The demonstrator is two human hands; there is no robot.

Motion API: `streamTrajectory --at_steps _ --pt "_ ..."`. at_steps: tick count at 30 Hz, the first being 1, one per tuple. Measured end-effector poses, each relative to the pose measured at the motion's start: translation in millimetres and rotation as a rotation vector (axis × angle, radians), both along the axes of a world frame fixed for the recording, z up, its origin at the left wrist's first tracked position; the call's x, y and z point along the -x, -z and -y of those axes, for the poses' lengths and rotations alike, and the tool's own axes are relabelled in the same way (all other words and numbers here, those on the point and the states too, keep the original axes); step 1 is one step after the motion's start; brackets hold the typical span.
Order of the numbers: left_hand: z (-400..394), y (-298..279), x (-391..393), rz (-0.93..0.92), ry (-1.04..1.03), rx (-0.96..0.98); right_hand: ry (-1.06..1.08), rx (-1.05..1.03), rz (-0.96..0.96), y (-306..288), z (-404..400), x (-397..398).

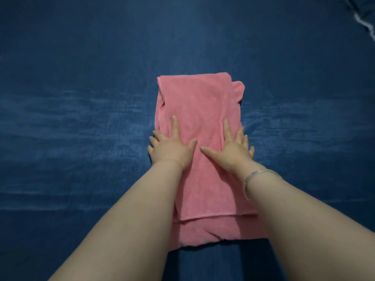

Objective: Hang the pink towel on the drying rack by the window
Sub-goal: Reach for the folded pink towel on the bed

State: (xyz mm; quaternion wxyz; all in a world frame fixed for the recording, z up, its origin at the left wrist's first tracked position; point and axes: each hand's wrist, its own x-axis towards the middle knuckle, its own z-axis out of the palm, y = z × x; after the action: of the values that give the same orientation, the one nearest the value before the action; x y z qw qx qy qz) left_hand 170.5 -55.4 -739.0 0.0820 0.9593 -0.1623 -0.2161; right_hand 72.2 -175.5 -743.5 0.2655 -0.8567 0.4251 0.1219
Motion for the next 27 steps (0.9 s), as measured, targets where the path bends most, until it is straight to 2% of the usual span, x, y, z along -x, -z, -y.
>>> streamTrajectory --at_steps 3,5,10,13,19,27 --pt "3 8 9 0.17 0.037 0.051 -0.021 0.087 0.084 7 -8 -2" --pt "4 11 14 0.214 0.045 0.11 -0.035 0.152 0.153 6 -13 0" --pt "-3 5 19 0.081 0.045 0.25 -0.094 0.154 0.253 -3 -23 3" --pt "-9 -6 20 0.09 0.086 0.251 -0.121 0.21 0.254 -11 -31 4" --pt "-23 -59 9 0.144 0.042 0.261 -0.157 0.292 0.309 -60 -49 -13" --pt "-67 -174 -24 0.224 -0.037 0.29 -0.263 0.322 0.394 -175 -86 -52"
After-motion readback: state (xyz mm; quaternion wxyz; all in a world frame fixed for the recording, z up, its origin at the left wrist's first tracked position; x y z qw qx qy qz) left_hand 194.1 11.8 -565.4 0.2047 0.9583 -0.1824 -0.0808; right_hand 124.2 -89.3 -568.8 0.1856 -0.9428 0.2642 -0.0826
